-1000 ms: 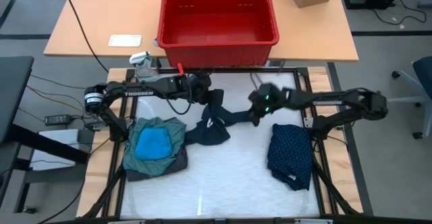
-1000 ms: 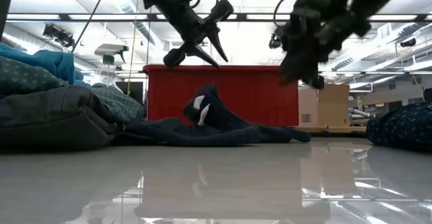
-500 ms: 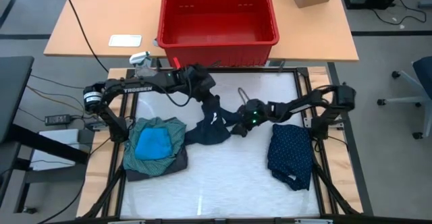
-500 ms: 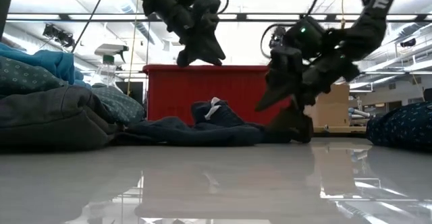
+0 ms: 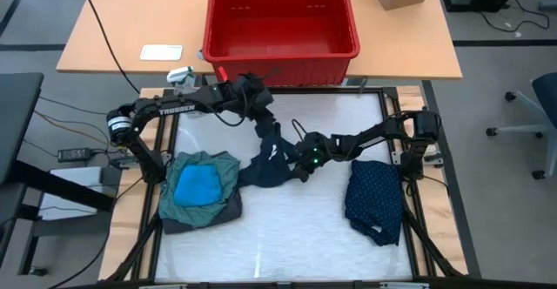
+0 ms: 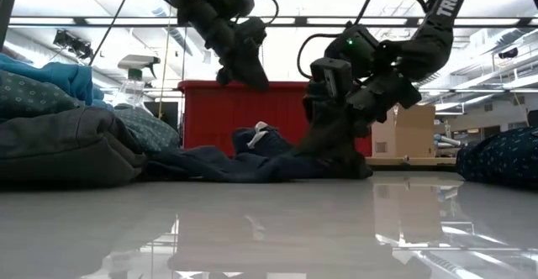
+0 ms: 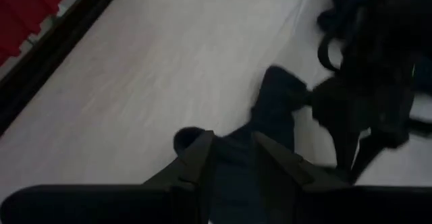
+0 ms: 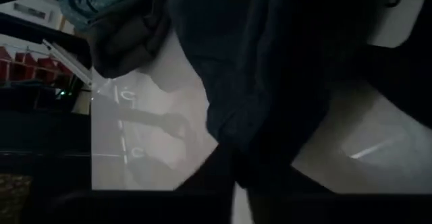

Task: Fold laundry
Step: Fold the dark blue shorts

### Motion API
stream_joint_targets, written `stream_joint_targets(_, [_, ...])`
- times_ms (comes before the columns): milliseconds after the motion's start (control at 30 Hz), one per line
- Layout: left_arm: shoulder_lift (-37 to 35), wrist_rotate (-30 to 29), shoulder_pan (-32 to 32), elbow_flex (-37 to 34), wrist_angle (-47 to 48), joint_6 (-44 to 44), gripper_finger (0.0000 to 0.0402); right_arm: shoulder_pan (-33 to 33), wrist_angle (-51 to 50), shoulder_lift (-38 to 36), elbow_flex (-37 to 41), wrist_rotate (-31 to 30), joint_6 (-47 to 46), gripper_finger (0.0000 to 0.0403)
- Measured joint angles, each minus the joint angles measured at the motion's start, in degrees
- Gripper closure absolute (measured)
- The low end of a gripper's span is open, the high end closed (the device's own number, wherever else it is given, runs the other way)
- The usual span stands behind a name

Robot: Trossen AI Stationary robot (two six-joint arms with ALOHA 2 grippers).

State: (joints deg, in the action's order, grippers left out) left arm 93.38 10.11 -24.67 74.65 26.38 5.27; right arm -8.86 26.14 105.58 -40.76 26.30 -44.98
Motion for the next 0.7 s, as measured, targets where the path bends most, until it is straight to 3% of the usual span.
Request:
stream_joint_targets(100, [0.0, 0.02, 0.0, 0.0, 2.21, -0.93, 0.0298, -1.37, -3.6, -1.67, 0.07, 0.86, 0.51, 0.0387])
stream_joint_targets(167, [0.0, 0.02, 0.02, 0.0, 4.75, -0.69, 0.0298, -2.45, -13.95, -5.66, 0.4, 2.74, 4.71, 0.039])
stream_joint_targets(300, [0.0, 3.02, 0.45, 0.0, 8.99, -0.42, 0.0298, -2.14, -45.76, -19.03, -3.46, 2.84, 30.68, 0.0395])
stream_joint_targets(400, [0.0, 7.07, 2.27, 0.0, 8.62, -5.22, 0.0298, -1.6, -65.29, -24.33, -5.85, -4.9, 45.92, 0.0396])
stream_joint_targets(467, [0.31, 6.72, 3.8, 0.0, 7.24, -8.43, 0.0298, -2.98, -69.35, -26.13, -6.9, -8.51, 48.94, 0.0396])
stream_joint_targets(600, [4.01, 5.36, 5.33, 0.0, -1.61, -9.1, 0.0297, -5.23, -71.06, -27.14, -6.9, -9.28, 49.47, 0.0396])
stream_joint_targets(700, [8.59, 7.75, 5.76, 0.0, -9.44, -8.84, 0.0284, -5.43, -70.18, -27.18, -7.01, -12.68, 48.12, 0.0396])
